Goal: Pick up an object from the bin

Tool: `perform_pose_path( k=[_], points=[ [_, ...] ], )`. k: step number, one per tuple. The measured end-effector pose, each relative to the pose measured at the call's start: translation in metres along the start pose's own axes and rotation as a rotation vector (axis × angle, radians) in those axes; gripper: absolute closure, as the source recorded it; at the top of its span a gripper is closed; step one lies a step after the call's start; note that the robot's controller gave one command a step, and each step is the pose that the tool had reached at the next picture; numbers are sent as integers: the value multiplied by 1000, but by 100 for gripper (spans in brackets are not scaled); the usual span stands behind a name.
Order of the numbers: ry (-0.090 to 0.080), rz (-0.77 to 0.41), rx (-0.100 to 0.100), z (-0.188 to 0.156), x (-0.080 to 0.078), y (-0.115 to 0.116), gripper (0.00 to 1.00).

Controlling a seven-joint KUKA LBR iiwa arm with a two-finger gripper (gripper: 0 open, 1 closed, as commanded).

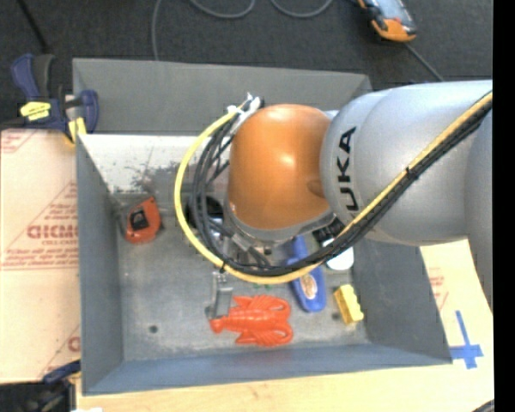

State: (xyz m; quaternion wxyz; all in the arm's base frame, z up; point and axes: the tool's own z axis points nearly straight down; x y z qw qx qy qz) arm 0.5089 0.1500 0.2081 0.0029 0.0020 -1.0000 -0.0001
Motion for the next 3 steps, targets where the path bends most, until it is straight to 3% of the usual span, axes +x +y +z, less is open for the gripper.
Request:
perform_pose_path(
  k=[1,2,3],
  points=[
    [-8,4,-1,-4,-2,-1,0],
    [-9,-135,1,37,-3,-58,0],
    [-7,-168,1,56,11,-69,0]
  ],
)
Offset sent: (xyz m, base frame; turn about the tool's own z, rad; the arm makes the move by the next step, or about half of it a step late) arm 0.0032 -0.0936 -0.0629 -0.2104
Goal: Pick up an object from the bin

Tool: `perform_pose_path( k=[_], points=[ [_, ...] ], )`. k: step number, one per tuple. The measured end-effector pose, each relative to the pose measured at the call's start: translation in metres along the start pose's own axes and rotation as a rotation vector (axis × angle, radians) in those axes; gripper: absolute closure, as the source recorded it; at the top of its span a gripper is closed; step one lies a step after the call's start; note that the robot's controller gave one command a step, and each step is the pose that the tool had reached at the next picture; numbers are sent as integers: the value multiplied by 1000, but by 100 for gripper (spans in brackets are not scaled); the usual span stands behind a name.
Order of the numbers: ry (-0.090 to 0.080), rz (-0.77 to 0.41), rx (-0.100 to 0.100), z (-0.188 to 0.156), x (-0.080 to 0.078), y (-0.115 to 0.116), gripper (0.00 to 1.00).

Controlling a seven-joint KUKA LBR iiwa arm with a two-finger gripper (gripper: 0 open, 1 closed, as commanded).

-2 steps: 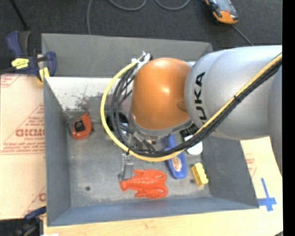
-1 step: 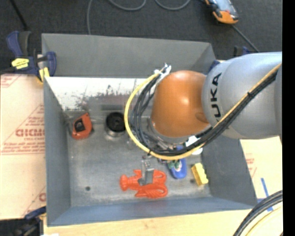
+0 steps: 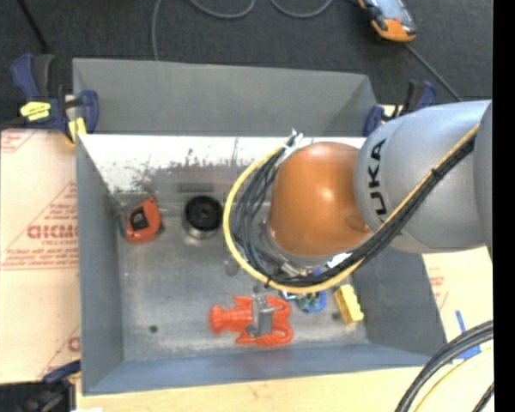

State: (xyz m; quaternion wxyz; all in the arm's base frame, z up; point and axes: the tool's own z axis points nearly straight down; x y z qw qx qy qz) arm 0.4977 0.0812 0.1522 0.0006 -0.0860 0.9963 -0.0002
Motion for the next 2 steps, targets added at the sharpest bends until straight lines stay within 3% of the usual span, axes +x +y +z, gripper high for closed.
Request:
perform_pose_path(
  k=[1,2],
  points=[
    [3,14,0,37,9,-26,0],
    [1,105,-1,83,10,-33,0]
  ],
)
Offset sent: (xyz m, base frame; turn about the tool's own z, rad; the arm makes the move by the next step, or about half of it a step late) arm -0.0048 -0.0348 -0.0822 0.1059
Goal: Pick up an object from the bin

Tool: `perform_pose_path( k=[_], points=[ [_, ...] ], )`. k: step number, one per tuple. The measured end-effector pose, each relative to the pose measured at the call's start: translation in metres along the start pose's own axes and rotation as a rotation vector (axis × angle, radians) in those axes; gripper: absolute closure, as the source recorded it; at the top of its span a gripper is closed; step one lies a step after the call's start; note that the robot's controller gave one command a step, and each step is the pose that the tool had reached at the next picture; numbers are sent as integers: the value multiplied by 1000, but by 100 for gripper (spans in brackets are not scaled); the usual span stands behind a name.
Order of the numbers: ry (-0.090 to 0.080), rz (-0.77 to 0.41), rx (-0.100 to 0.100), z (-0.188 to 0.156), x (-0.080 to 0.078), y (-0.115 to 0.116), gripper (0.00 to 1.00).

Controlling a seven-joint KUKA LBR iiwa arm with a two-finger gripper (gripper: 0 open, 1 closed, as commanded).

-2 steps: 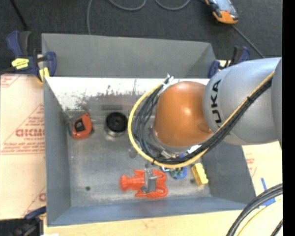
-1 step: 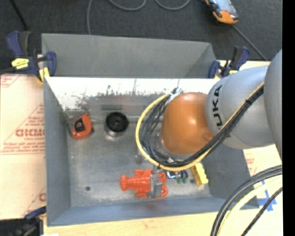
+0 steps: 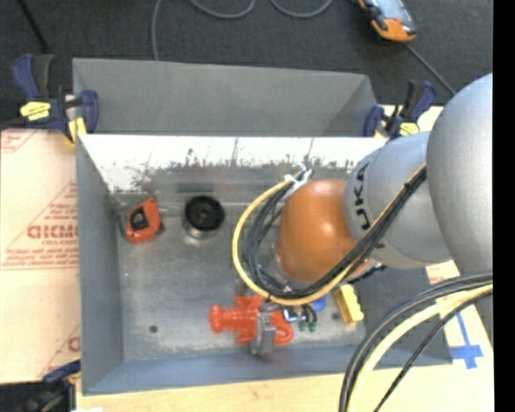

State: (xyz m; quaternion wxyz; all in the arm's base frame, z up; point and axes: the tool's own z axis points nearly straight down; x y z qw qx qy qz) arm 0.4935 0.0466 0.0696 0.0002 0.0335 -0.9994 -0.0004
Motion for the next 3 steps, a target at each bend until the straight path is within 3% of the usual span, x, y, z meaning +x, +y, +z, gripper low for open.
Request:
perform_pose_path(
  k=[1,3],
  points=[
    [-2,32,-1,-2,5,-14,100],
    [-1,32,-1,-6,7,-14,100]
  ],
)
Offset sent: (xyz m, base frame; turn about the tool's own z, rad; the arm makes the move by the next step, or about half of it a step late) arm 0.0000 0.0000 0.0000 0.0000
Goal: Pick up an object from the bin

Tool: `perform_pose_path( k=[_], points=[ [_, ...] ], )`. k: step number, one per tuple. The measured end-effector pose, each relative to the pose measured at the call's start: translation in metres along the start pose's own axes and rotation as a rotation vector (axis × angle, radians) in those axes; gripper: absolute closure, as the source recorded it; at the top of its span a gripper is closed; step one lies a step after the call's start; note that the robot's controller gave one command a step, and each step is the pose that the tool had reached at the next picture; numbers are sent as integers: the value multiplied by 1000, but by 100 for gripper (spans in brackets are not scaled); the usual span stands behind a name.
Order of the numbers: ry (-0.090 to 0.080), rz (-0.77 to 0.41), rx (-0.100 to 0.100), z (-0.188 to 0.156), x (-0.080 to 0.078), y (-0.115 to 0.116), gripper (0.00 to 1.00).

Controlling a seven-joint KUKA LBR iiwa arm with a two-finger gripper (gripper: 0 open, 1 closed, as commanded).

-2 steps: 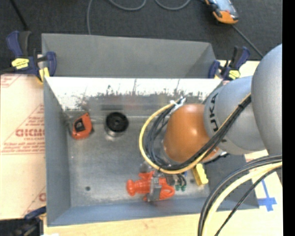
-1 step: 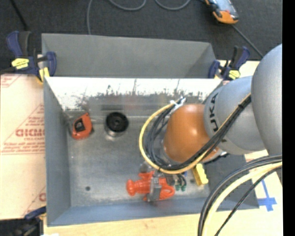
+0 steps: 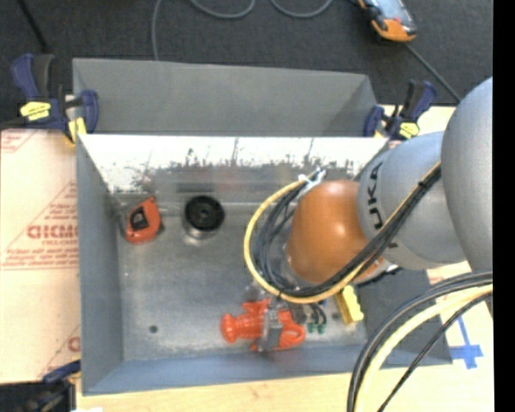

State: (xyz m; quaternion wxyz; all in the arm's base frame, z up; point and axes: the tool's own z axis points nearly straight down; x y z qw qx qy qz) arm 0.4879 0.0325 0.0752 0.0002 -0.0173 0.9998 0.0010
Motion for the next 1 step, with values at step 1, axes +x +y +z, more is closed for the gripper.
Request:
perform_pose_path(
  k=[1],
  points=[
    [6,1,1,-20,1,0,100]
  ],
)
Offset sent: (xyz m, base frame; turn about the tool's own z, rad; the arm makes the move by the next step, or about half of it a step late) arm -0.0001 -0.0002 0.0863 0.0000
